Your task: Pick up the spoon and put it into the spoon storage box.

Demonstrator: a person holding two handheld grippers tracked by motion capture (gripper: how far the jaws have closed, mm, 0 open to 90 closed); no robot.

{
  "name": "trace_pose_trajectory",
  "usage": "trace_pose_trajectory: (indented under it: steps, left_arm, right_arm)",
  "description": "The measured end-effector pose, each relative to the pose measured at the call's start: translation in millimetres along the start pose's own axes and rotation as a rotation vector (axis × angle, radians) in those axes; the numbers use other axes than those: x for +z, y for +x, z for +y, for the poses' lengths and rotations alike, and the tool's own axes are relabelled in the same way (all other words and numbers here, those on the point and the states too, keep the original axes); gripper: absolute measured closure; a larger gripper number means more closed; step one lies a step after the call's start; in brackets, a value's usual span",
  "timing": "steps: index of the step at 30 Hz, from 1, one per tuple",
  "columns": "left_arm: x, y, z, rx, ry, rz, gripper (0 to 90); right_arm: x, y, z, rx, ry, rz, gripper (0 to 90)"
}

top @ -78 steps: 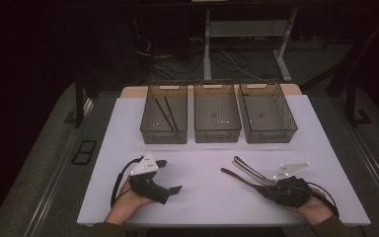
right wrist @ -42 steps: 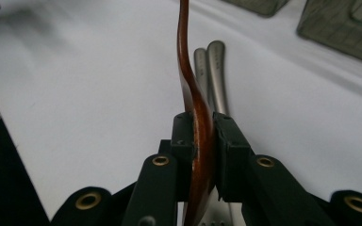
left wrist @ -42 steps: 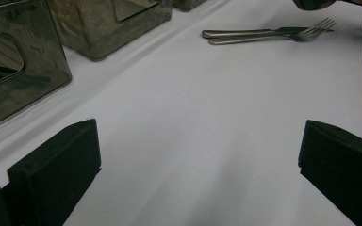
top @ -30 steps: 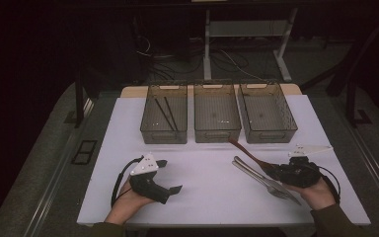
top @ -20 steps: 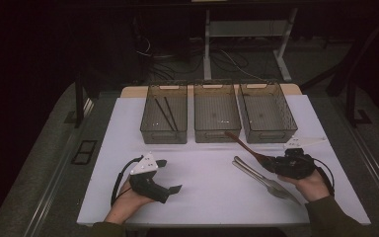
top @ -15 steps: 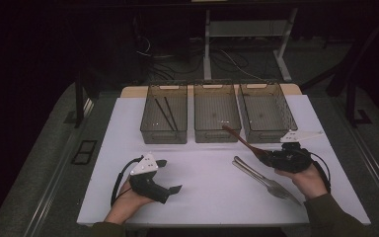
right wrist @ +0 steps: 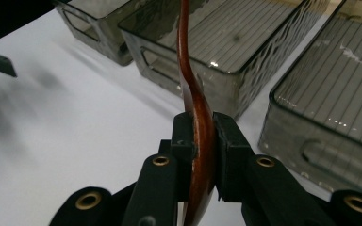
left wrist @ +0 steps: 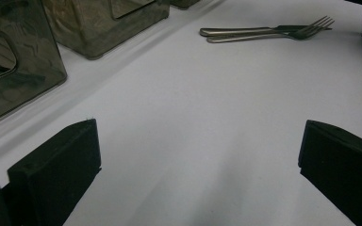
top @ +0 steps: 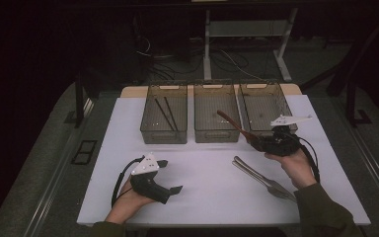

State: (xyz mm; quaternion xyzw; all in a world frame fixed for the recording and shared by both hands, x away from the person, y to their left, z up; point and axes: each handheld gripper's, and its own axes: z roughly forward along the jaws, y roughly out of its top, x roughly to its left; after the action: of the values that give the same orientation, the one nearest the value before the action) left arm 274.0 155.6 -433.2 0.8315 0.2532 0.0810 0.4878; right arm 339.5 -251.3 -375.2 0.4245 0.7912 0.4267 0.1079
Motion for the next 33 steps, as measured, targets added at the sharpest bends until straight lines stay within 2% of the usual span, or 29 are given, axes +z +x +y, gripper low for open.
trace_pose_trajectory:
  steps: [5,10,18,25,33]
  left_arm:
    - [-0.1,-1.2,0.2,0.005,0.000,-0.001,0.0]
    - [-0.8,-0.4,0.3,0.003,-0.004,-0.002,0.0]
    - [-0.3,-1.7,1.0,0.007,-0.004,-0.005,0.0]
    - [-0.6,-2.0,1.1,0.005,-0.009,-0.007,0.0]
    - [0.0,-1.9,1.3,0.005,-0.012,-0.013,0.0]
  right_arm:
    - [10.5,-0.4,13.1,0.022,-0.007,-0.008,79.8]
    - [21.6,0.3,26.0,0.020,-0.002,-0.032,79.8]
    - [37.4,-7.8,46.6,0.056,-0.014,-0.040,80.0]
    - [62.0,-11.7,64.5,0.086,0.007,-0.078,79.9]
    - [89.0,-13.5,78.2,0.083,0.043,-0.117,79.9]
